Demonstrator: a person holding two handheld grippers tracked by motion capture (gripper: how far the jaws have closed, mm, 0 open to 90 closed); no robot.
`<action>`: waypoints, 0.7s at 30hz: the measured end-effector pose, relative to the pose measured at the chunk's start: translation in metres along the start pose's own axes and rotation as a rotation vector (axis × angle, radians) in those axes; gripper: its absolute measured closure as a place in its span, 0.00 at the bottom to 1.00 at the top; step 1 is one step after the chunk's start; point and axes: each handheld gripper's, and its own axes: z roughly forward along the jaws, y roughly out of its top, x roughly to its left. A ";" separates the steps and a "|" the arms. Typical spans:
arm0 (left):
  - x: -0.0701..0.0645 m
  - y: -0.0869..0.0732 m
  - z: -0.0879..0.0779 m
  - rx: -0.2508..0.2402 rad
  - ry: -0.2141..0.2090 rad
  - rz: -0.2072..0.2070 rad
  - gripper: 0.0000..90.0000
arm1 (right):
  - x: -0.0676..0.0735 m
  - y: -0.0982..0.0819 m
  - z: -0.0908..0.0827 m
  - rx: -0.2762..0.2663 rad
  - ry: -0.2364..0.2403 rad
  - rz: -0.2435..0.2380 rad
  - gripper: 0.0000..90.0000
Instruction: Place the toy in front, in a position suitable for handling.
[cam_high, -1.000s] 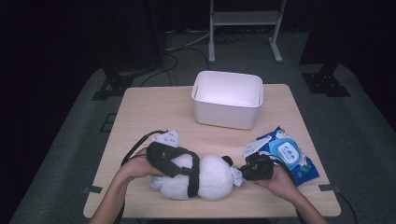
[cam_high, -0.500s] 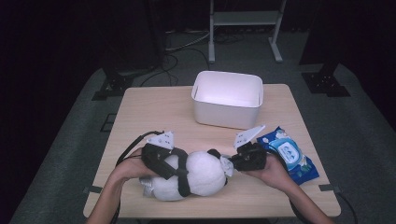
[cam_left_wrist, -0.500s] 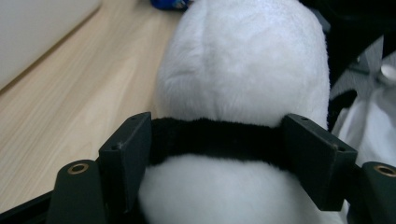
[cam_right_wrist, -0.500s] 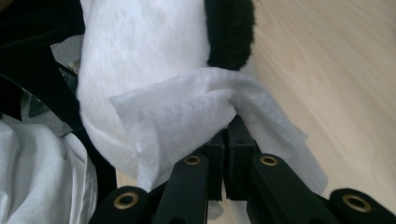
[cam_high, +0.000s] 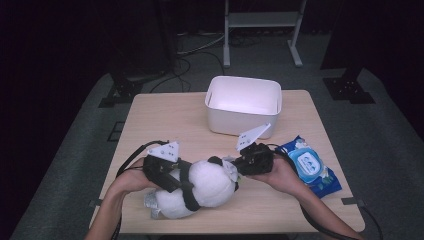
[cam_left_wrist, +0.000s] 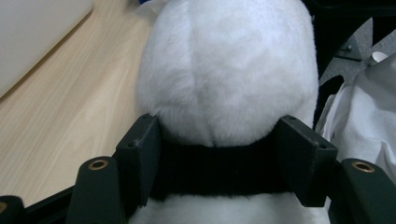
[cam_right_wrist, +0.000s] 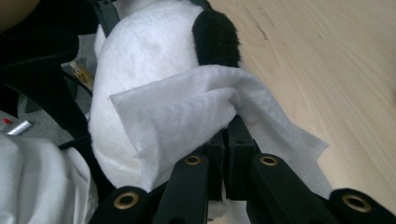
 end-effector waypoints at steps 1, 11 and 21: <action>0.000 0.000 0.000 -0.004 -0.001 -0.003 0.39 | -0.001 0.001 0.000 -0.004 0.005 0.000 0.97; 0.001 -0.002 -0.005 -0.053 -0.005 0.005 0.43 | 0.002 0.011 -0.004 -0.025 0.023 -0.011 0.97; 0.006 0.012 0.006 -0.077 -0.004 0.043 0.43 | 0.003 0.011 -0.023 -0.012 -0.021 -0.010 0.97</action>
